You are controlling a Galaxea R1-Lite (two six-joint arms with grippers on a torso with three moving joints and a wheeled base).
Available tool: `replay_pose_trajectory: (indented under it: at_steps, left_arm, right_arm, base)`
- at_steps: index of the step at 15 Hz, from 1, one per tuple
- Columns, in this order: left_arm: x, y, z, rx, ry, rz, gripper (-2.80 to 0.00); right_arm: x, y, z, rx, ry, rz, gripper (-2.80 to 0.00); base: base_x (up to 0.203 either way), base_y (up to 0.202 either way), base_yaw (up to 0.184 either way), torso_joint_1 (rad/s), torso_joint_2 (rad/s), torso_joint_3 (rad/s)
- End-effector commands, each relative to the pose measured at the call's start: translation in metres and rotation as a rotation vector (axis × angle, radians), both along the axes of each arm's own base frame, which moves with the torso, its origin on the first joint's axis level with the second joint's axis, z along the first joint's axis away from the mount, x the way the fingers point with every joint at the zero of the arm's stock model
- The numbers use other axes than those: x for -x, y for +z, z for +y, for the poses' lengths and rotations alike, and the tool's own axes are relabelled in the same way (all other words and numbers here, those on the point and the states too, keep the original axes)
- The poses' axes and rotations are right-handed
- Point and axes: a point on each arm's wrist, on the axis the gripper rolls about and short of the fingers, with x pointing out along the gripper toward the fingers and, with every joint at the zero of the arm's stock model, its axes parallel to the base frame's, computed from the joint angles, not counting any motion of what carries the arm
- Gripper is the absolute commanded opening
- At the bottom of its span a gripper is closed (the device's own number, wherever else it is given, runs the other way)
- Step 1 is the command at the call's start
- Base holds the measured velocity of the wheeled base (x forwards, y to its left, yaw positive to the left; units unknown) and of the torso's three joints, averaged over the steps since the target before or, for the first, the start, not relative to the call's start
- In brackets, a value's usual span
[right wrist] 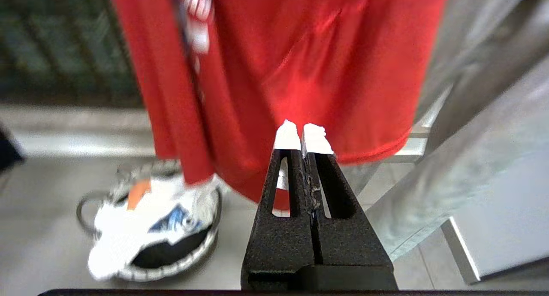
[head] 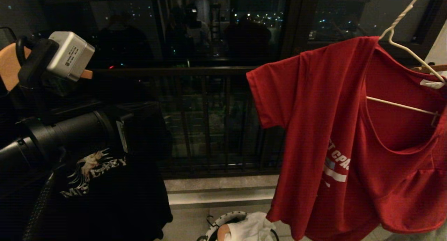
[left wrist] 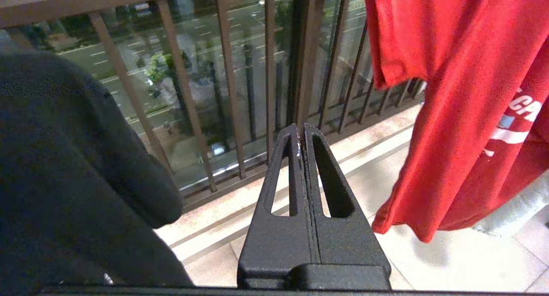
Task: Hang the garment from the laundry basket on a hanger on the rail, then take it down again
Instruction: Take the clothes off the clothes rack
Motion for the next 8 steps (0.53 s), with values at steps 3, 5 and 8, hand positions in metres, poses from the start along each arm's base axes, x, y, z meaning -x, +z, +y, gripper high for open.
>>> replay_pose_trajectory:
  at_steps: [3,5,8]
  left_arm:
    - [-0.003,0.003,0.0,0.008,0.006,-0.007,-2.8]
    - [-0.002,0.007,0.0,0.019,0.006,-0.017,-2.8]
    - [-0.001,0.012,0.001,0.046,0.006,-0.042,-2.8]
  right_arm:
    - [0.007,-0.046,0.0,0.03,0.04,-0.02,-2.8]
    - [0.006,-0.058,0.0,0.021,0.048,-0.019,-2.8]
    - [0.002,-0.062,0.0,-0.015,0.044,-0.027,-2.8]
  base:
    - [0.0,0.0,0.0,0.0,0.0,0.0]
    - [0.0,0.0,0.0,0.0,0.0,0.0]
    - [0.0,0.0,0.0,0.0,0.0,0.0]
